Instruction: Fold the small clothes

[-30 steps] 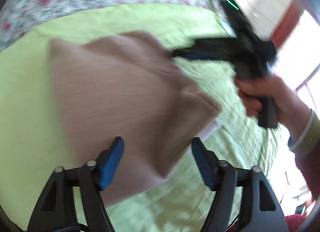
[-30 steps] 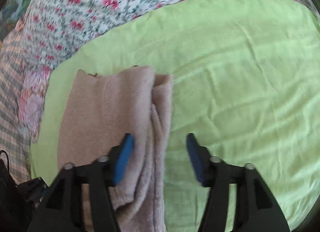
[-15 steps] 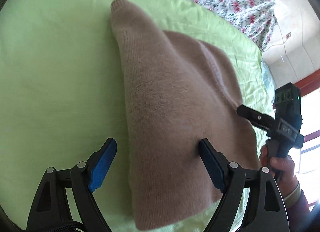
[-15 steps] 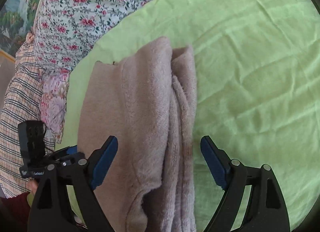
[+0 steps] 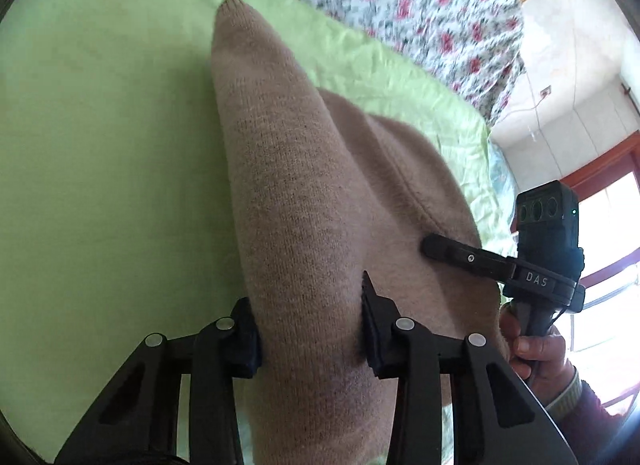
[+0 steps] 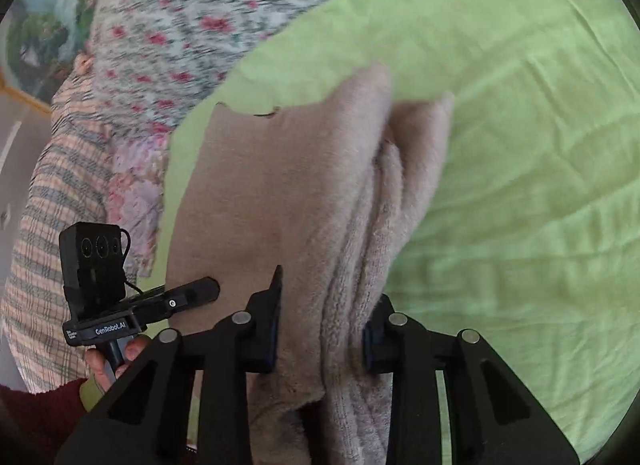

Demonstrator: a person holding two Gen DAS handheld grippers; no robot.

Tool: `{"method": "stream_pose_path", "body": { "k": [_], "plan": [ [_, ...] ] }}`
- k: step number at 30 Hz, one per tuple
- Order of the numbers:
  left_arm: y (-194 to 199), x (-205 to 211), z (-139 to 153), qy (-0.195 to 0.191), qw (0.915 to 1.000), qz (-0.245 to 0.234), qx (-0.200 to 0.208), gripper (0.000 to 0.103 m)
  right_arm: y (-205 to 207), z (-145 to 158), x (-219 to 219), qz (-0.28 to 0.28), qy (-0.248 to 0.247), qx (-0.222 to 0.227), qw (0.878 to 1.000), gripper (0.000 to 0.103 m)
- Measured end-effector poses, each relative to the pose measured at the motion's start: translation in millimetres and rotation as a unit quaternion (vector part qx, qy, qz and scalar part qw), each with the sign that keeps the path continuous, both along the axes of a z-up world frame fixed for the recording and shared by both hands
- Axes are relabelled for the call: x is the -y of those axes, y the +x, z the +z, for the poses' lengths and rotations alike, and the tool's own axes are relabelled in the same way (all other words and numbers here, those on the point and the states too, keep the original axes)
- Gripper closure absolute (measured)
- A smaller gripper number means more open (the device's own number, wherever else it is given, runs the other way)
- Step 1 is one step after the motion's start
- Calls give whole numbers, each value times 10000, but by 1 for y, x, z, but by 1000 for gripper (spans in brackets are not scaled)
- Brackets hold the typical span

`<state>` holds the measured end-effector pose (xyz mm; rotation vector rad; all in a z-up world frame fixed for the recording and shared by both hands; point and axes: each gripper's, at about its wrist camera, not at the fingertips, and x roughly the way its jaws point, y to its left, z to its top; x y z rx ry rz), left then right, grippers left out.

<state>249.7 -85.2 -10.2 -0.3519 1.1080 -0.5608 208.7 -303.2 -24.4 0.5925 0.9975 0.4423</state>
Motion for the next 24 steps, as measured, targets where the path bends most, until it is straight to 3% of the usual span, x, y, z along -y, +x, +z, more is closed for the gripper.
{"method": "stream_pose_path", "body": {
  "k": [3,6,11,13,14,17,19,24],
  "plan": [
    [-26,-49,21,7,9994,306,170,65,8,5,-37,358,240,197,9989,72],
    [-52,-96,30,279,9974,591,292,65,18,-5,-85,793,450,215,9956,72],
    [-74,-148,1,469,9932,1069,-39,64,32,-43,-150,1285,196,-151,9914,71],
    [-77,-164,-20,372,9918,1192,-287,59,34,-51,-153,1288,152,-280,9912,67],
    [-77,-169,-25,204,9914,1254,-321,58,36,-52,-151,1250,149,-402,9912,60],
    [-74,-173,-15,59,9906,1357,-157,53,34,-42,-142,1107,-283,-566,9918,45],
    [-72,-177,-8,187,9900,1395,-29,44,31,-26,-137,939,-609,-388,9930,43],
    [-54,-201,2,250,9869,1587,127,43,47,11,-135,600,-806,177,9948,43]
  ]
}}
